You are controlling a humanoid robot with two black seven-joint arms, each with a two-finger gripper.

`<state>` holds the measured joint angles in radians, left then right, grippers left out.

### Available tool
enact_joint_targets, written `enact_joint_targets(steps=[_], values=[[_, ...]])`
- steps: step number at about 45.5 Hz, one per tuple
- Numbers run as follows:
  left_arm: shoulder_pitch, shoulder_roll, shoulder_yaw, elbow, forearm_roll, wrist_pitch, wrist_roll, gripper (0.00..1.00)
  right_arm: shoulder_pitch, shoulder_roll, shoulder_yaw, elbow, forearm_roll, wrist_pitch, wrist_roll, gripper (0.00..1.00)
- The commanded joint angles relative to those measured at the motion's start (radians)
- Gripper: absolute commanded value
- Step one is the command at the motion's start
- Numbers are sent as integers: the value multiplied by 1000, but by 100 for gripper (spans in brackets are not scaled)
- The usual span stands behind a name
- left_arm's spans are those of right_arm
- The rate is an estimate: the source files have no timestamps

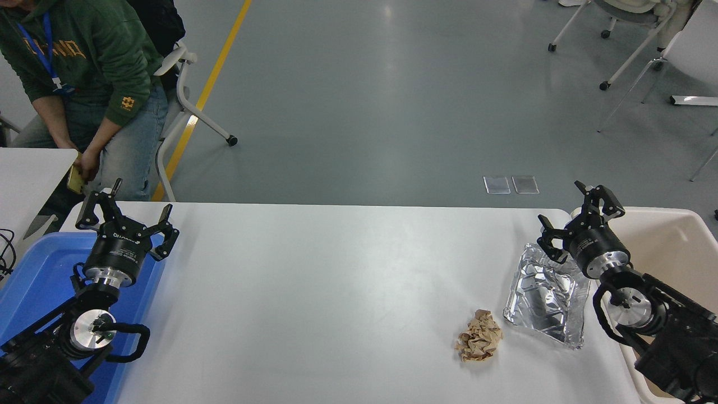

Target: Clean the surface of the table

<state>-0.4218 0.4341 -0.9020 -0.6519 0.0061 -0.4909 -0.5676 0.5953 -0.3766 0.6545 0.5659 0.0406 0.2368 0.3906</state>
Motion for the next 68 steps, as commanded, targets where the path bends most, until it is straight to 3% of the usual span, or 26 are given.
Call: enact_joint_targets(steps=[1, 19, 32, 47, 58, 68], values=[[0, 0, 0, 0, 0, 0, 0, 99, -41, -70, 0, 110, -2, -45, 5, 99], [0, 0, 0, 0, 0, 0, 0, 99, -91, -197, -27, 273, -153, -111, -4, 99], [0, 0, 0, 0, 0, 0, 0, 99, -101, -331, -174, 463, -243, -166, -15, 99], [0, 0, 0, 0, 0, 0, 0, 99, -97, -508, -274, 562, -525, -180, -24, 99], [0, 0, 0, 0, 0, 0, 0, 99, -84, -605, -326, 603, -542, -179, -166, 99], [0, 0, 0, 0, 0, 0, 0, 99, -84, -648, -328, 663, -717, -186, -256, 99]])
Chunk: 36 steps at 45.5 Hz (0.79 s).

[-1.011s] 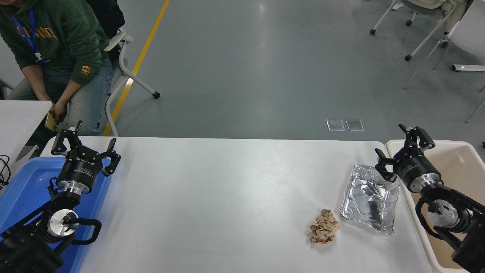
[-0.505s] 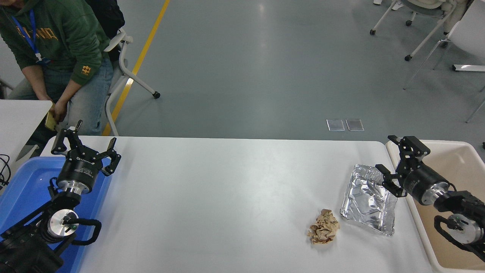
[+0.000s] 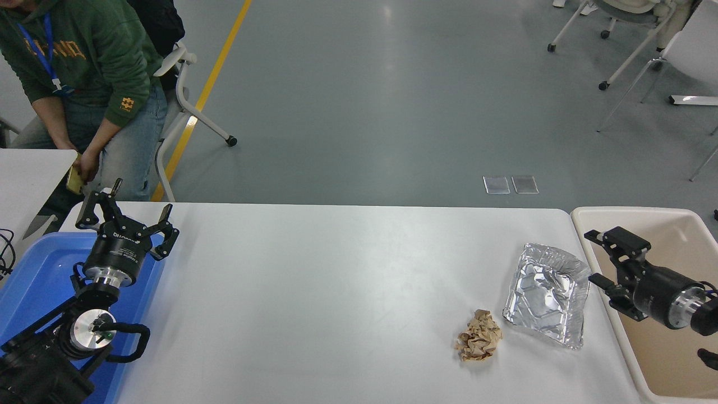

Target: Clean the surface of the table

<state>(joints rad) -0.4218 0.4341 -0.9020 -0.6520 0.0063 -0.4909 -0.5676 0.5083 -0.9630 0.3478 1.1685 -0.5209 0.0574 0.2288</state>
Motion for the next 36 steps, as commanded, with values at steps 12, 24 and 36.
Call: enact_joint_targets(steps=[12, 24, 36], values=[[0, 0, 0, 0, 0, 0, 0, 99, 24, -45, -23, 73, -220, -7, -123, 99], [0, 0, 0, 0, 0, 0, 0, 99, 137, 40, -165, 65, -390, -53, -247, 98], [0, 0, 0, 0, 0, 0, 0, 99, 203, 96, -245, 27, -424, -111, -295, 99]])
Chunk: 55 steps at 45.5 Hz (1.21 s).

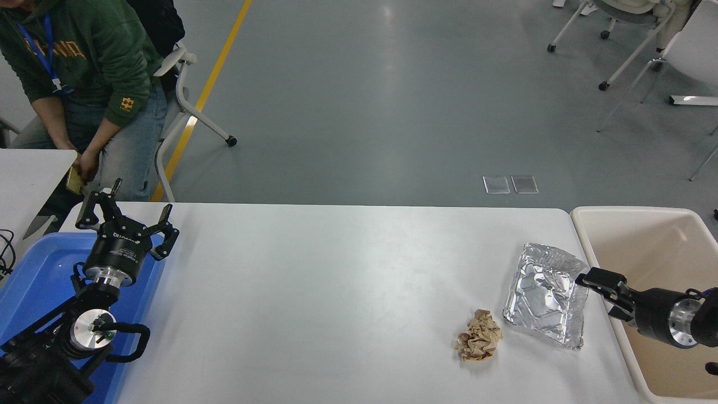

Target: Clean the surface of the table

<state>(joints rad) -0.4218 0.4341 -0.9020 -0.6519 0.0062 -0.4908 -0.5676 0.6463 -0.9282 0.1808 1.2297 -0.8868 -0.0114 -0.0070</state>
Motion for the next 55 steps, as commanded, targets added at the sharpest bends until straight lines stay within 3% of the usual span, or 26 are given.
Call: enact_joint_targets(steps=[1, 30, 55], values=[[0, 0, 0, 0, 0, 0, 0, 99, 70, 71, -86, -45, -61, -45, -59, 99], [0, 0, 0, 0, 0, 0, 0, 99, 116, 255, -207, -318, -87, -96, -47, 98], [0, 0, 0, 0, 0, 0, 0, 99, 108, 289, -213, -338, -86, -113, -30, 98]])
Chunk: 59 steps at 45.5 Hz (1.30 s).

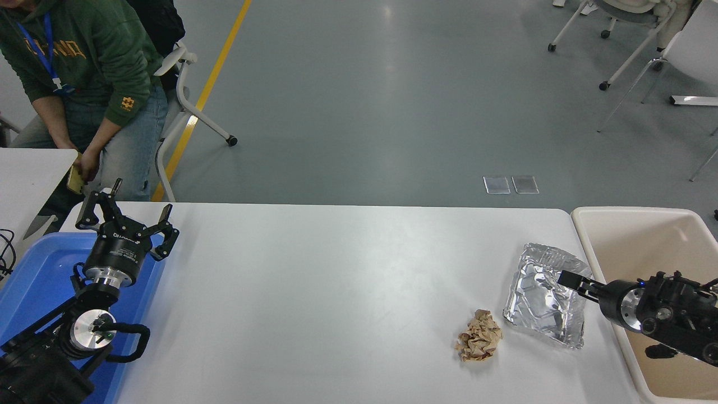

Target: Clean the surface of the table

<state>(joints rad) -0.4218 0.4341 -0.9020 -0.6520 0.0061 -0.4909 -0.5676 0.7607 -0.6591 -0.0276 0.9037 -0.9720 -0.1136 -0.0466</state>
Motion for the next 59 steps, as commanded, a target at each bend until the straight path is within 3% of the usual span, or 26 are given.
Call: enact_joint_targets(steps=[1, 14, 27, 42, 54, 59], values=[[0, 0, 0, 0, 0, 0, 0, 99, -6, 19, -5, -14, -1, -14, 10, 98], [0, 0, 0, 0, 0, 0, 0, 99, -15, 41, -8, -31, -2, -26, 19, 97], [0, 0, 0, 0, 0, 0, 0, 99, -4, 49, -92, -57, -1, -61, 65, 82], [0, 0, 0, 0, 0, 0, 0, 99, -4, 50, -107, -57, -1, -64, 94, 44], [0, 0, 0, 0, 0, 0, 0, 99, -4, 49, -120, -57, 3, -61, 94, 0], [0, 0, 0, 0, 0, 0, 0, 99, -4, 49, -121, -59, 4, -61, 94, 0]])
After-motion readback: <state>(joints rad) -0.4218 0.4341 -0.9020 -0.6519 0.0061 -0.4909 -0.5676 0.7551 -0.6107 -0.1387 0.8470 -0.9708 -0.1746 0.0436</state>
